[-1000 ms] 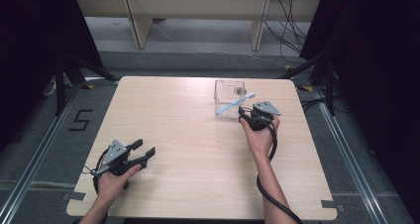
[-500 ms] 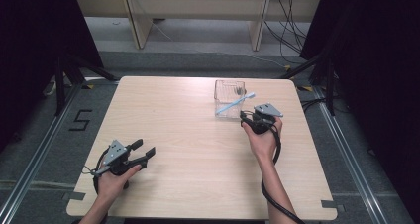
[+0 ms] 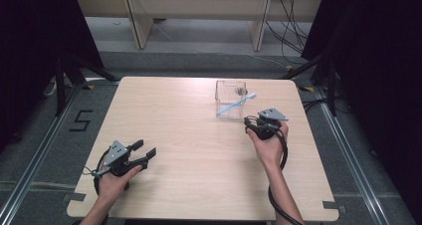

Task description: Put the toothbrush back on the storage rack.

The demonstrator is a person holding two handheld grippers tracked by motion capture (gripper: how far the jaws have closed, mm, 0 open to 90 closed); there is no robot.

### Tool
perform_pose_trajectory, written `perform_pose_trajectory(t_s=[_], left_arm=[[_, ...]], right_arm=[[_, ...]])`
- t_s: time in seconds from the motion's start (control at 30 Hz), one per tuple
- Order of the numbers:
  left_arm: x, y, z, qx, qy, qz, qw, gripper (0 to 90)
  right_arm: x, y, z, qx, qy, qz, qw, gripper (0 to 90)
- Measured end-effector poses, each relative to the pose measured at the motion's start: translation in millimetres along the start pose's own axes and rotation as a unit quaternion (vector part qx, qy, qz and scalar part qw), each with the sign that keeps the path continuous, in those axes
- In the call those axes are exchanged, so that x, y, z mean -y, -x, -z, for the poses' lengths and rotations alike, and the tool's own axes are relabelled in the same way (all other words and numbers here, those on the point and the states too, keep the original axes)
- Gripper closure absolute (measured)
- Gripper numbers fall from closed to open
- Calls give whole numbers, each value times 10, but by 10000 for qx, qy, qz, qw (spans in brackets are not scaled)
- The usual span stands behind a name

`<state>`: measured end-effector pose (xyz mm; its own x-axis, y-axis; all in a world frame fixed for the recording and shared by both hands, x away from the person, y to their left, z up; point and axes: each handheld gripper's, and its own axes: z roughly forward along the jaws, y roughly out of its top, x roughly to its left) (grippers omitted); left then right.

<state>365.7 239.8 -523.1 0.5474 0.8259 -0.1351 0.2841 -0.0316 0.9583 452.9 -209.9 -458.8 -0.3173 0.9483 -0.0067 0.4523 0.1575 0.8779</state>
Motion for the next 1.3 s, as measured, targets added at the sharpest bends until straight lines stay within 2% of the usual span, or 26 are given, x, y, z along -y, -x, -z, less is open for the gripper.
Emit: perform_pose_trajectory(t_s=[0.03, 0.1, 0.13, 0.17, 0.2, 0.23, 0.37, 0.4, 0.43, 0.47, 0.57, 0.6, 0.63, 0.67, 0.7, 0.83, 0.93, 0.97, 1.03, 1.07, 1.1, 1.13, 1.17, 1.3], left_arm=[[0, 0, -1, 0, 1, -2, 10000, 344], [0, 1, -1, -1, 0, 0, 10000, 343], [0, 0, 0, -1, 3, 0, 10000, 344], [1, 0, 1, -2, 9, 3, 10000, 344], [1, 0, 1, -3, 11, 6, 10000, 344], [1, 1, 1, -6, 8, -1, 10000, 343], [0, 7, -5, -3, 5, -18, 10000, 344], [0, 7, -6, -2, 7, -19, 10000, 344], [0, 7, -6, 0, 7, -17, 10000, 344], [0, 6, -5, -1, 7, -15, 10000, 344], [0, 3, -3, -6, 2, -6, 10000, 344], [1, 5, -5, -2, 15, -3, 10000, 343], [0, 6, -4, -4, 10, -14, 10000, 344], [0, 8, -5, -6, 12, -15, 10000, 344], [0, 8, -5, -6, 10, -18, 10000, 344], [2, 3, -4, 6, 39, 3, 10000, 343], [3, 3, -3, 7, 41, 4, 10000, 343], [3, 3, -2, 7, 42, 7, 10000, 343], [3, 4, -2, 10, 46, 9, 10000, 343], [1, 5, -1, -4, 19, 0, 10000, 343], [1, 6, -2, -5, 19, -8, 10000, 343], [1, 8, -3, -6, 17, -9, 10000, 343], [1, 9, -2, -7, 15, -12, 10000, 343], [1, 5, -1, -9, 17, -2, 10000, 343]], right_arm=[[7, 12, 20, -48, -50, 15, 10000, 397], [27, 11, 53, 23, -121, -28, 9999, 397], [43, 24, 64, 21, -84, -10, 10000, 396], [51, 40, 90, 23, -176, 47, 9998, 395], [68, 47, 104, -51, -200, 6, 9998, 394], [88, 51, 115, 12, -193, 3, 9998, 393], [166, 96, 181, 4, -341, 53, 9994, 389], [187, 79, 209, -9, -451, -103, 9989, 386], [205, 111, 227, 27, -465, 43, 9989, 386], [227, 126, 246, -51, -514, 25, 9987, 385], [289, 146, 302, 9, -561, -30, 9984, 382], [301, 152, 335, 52, -658, -29, 9978, 382], [326, 153, 340, 56, -607, -70, 9981, 381], [333, 165, 372, 58, -695, -29, 9976, 379], [353, 170, 378, 14, -675, -51, 9977, 377], [404, 180, 445, 45, -795, -28, 9968, 370], [460, 184, 493, -14, -891, -47, 9960, 365], [488, 180, 503, 49, -850, -24, 9964, 366], [529, 170, 550, 73, -946, -40, 9955, 364], [557, 153, 561, 71, -962, -130, 9953, 362], [577, 158, 578, 63, -993, -70, 9950, 360], [610, 136, 589, 70, -1002, -197, 9947, 358], [624, 167, 603, 74, -1040, -34, 9945, 358], [696, 172, 660, -11, -1124, -108, 9936, 356]])
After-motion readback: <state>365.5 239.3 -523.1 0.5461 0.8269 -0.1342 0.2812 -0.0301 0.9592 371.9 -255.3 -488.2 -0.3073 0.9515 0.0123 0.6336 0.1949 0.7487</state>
